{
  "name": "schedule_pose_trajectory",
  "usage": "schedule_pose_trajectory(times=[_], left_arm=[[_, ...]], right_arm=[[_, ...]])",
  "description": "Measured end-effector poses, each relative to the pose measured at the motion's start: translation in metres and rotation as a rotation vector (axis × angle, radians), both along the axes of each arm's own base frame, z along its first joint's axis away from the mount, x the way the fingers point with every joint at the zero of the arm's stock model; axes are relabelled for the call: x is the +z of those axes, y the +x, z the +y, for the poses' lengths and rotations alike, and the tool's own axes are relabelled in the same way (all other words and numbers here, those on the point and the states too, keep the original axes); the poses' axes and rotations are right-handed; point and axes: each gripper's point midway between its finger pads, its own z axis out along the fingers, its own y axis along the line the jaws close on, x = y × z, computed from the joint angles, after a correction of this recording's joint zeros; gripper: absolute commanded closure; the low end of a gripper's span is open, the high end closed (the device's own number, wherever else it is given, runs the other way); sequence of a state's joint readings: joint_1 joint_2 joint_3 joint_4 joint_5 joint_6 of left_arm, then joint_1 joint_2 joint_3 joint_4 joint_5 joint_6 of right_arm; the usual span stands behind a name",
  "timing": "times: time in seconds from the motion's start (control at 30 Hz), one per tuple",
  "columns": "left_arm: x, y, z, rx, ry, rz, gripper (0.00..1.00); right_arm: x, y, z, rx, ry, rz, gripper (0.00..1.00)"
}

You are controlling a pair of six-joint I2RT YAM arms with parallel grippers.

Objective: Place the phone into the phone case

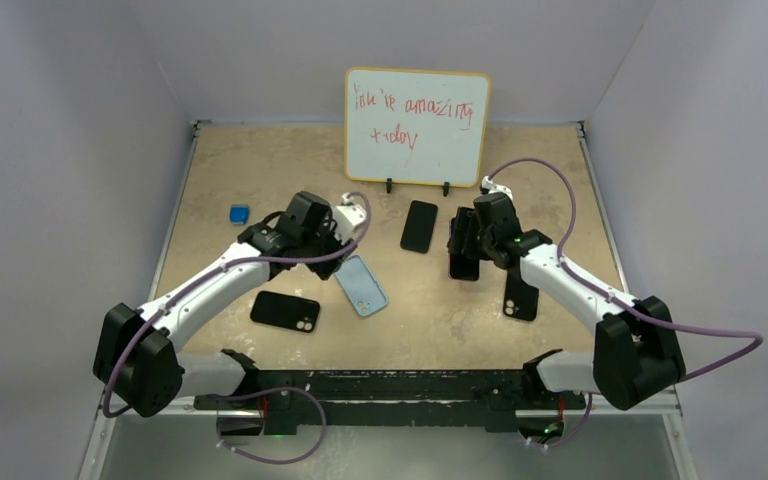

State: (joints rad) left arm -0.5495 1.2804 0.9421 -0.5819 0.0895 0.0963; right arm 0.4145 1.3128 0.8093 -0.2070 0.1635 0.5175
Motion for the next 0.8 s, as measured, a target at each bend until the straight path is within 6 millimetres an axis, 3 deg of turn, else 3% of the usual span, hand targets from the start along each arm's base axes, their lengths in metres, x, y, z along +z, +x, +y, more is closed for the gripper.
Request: schedule_pose_trajectory(times=[0.1, 0.2, 0.33, 0.6, 0.8], left_arm=[[-0.001, -0.010, -0.009, -0.267, 0.121, -0.077, 0.43], [-0.014, -0.036, -0.016, -0.558, 0.191, -0.066, 0.45], [-0.030, -0.053, -0.007, -0.781, 0.255, -0.020, 0.48], [-0.069, -0.049, 0.032, -0.860, 0.318, 0.079, 0.52], [-0.087, -0.050, 0.039, -0.906, 0.343, 0.114, 0.54]], right_arm=[[0.002, 0.000, 0.001, 0.010, 0.001, -0.004, 0.65], [0.003, -0.003, 0.003, 0.030, 0.015, -0.006, 0.65], [0.001, -0.008, 0.008, 0.054, 0.035, 0.007, 0.65], [0.001, -0.015, 0.014, 0.086, 0.067, 0.017, 0.65], [0.020, -0.015, 0.014, 0.089, 0.089, -0.040, 0.65]])
